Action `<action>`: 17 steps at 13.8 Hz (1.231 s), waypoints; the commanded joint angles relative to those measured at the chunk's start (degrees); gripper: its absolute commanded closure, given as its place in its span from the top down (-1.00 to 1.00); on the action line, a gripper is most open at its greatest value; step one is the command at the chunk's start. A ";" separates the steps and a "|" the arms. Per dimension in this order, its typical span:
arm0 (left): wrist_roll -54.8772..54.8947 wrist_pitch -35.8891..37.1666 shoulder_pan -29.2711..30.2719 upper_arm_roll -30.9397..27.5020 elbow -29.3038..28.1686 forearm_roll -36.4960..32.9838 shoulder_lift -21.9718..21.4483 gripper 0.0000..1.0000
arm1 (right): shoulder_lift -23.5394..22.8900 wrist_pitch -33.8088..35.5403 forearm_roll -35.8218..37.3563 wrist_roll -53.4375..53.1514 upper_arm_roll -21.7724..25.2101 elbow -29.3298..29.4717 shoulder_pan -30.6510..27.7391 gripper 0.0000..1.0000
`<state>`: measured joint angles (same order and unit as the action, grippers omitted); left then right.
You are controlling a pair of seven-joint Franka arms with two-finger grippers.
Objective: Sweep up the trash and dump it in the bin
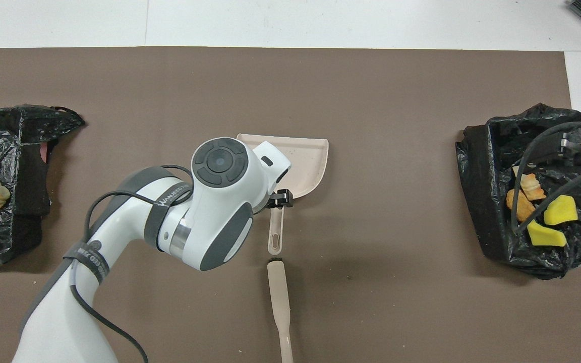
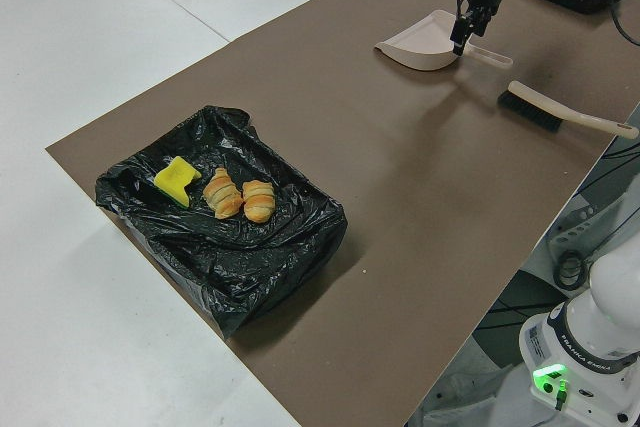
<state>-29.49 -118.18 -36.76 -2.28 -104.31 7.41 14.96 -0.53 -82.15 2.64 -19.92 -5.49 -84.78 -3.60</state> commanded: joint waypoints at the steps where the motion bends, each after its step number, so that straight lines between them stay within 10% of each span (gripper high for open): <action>1: 0.66 3.82 5.46 -0.09 0.60 0.85 -1.51 1.00 | 1.15 -1.08 -1.32 1.73 -0.31 -1.44 -0.88 1.00; 12: 34.30 9.10 30.68 -0.62 2.01 -0.37 -9.76 1.00 | 1.32 -1.08 -1.32 1.02 -0.49 -1.61 -0.18 1.00; 17: 35.74 20.06 33.25 -2.64 9.28 -6.44 -13.11 1.00 | 1.23 -3.10 -1.41 0.85 -1.02 -1.70 0.26 1.00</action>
<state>6.49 -103.38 -3.42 -4.38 -98.60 2.28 2.67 -0.53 -83.79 2.57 -19.92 -6.38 -84.80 -3.13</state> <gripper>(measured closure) 0.000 0.000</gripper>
